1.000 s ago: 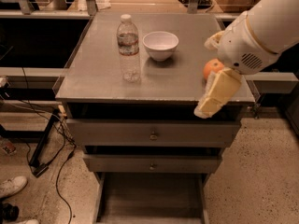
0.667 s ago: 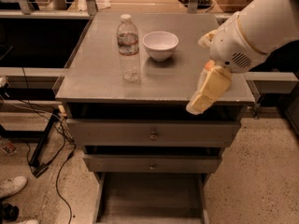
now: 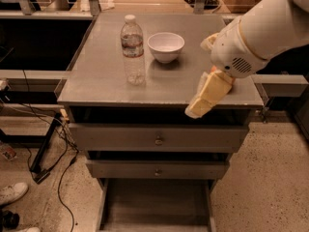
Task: Place water bottle into bottom drawer
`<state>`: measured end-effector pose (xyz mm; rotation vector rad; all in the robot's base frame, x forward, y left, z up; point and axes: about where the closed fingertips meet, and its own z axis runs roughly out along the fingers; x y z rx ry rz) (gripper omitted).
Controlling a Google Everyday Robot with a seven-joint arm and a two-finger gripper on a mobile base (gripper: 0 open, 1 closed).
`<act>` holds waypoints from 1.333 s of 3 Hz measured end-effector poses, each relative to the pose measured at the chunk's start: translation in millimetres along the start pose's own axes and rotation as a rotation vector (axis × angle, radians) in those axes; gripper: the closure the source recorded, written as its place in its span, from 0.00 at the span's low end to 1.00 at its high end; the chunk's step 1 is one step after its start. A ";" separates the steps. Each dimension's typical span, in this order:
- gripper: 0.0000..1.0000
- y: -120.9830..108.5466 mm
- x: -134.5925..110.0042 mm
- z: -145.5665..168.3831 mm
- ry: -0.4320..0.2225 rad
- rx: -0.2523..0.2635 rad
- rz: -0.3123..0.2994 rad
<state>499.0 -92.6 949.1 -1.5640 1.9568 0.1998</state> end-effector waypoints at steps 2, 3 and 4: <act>0.00 -34.1 -20.8 65.6 -0.123 0.020 0.069; 0.00 -34.1 -20.9 65.7 -0.123 0.020 0.069; 0.00 -42.5 -36.9 79.4 -0.192 0.035 0.096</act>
Offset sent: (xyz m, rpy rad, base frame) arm 0.0929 0.0555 -0.0492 0.2160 -0.0204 -0.0595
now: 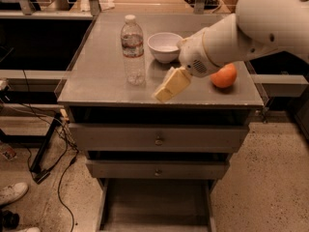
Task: Place water bottle into bottom drawer
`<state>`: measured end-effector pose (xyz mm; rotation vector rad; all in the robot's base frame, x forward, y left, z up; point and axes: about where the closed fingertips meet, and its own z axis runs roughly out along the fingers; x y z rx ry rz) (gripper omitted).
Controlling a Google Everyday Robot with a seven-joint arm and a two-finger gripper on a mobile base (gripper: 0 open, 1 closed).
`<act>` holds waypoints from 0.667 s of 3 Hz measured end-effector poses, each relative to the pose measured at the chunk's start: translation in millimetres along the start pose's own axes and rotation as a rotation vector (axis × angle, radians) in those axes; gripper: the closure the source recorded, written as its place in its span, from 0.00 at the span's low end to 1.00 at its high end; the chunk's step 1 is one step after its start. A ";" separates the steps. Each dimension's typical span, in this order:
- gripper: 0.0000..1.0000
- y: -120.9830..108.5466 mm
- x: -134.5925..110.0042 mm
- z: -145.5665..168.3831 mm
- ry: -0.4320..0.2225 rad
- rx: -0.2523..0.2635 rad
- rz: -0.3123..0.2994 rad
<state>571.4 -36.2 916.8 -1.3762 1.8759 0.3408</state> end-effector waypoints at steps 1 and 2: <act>0.00 -16.2 -17.0 23.9 -0.054 0.012 0.001; 0.00 -29.2 -28.6 42.7 -0.075 0.016 -0.011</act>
Offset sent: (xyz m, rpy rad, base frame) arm 0.0751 0.0487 -0.0052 0.0785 -0.0655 0.0169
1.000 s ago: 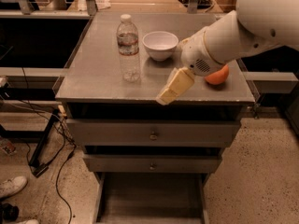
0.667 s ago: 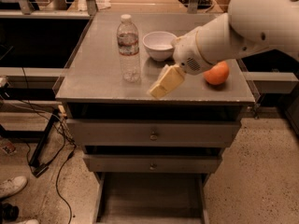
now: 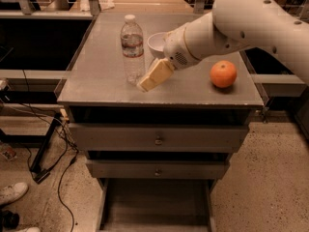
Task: Place water bottle into bottom drawer
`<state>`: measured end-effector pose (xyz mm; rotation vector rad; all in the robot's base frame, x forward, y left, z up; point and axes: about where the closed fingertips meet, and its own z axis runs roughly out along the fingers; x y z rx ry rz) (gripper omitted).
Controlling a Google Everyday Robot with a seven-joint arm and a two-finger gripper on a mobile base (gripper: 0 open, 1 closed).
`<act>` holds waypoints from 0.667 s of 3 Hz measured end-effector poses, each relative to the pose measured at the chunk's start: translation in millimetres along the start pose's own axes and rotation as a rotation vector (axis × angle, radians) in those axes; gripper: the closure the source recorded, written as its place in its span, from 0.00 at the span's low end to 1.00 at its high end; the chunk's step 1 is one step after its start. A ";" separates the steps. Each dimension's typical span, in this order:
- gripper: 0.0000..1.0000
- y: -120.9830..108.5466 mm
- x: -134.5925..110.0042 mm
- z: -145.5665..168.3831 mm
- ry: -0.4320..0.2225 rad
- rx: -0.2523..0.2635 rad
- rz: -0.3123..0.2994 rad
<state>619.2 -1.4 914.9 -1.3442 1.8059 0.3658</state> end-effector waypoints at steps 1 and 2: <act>0.00 -6.8 -7.2 17.0 -0.013 -0.005 -0.010; 0.00 -12.8 -13.0 32.0 -0.024 -0.012 -0.018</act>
Offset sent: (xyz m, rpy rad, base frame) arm 0.0426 0.0337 -0.0093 0.0236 -0.0214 0.0341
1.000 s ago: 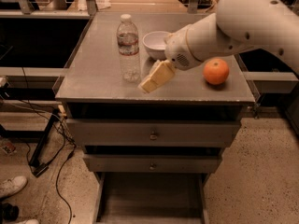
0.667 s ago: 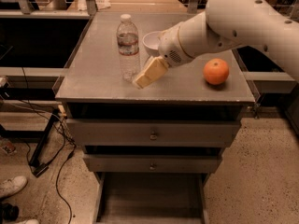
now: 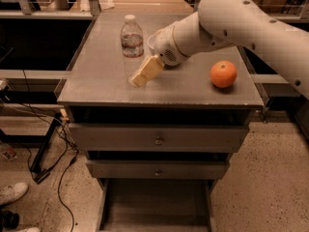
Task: Place water bottle into bottom drawer
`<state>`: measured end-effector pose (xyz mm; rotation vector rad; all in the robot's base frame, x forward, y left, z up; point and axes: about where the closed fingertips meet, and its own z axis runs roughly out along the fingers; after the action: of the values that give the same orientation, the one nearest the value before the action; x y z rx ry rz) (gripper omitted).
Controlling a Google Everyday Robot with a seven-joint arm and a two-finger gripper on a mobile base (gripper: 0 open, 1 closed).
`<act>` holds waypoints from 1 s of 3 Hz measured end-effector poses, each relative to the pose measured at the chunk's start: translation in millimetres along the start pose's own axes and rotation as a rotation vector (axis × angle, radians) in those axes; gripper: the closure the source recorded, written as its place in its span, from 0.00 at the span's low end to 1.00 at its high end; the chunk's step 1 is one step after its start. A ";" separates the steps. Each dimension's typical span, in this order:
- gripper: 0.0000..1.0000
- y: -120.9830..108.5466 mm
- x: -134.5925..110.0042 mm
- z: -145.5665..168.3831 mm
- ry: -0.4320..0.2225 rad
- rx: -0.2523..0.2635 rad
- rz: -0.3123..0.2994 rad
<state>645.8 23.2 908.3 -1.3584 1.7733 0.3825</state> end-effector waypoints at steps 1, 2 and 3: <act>0.00 -7.3 -4.3 15.5 -0.003 -0.011 -0.010; 0.00 -12.4 -7.5 25.4 -0.005 -0.018 -0.016; 0.00 -15.0 -12.8 37.0 -0.013 -0.033 -0.025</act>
Offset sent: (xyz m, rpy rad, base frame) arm 0.0346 0.0206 -0.0071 -0.0033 -0.0052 0.0269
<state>676.0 51.0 899.8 -1.3966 1.7450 0.4073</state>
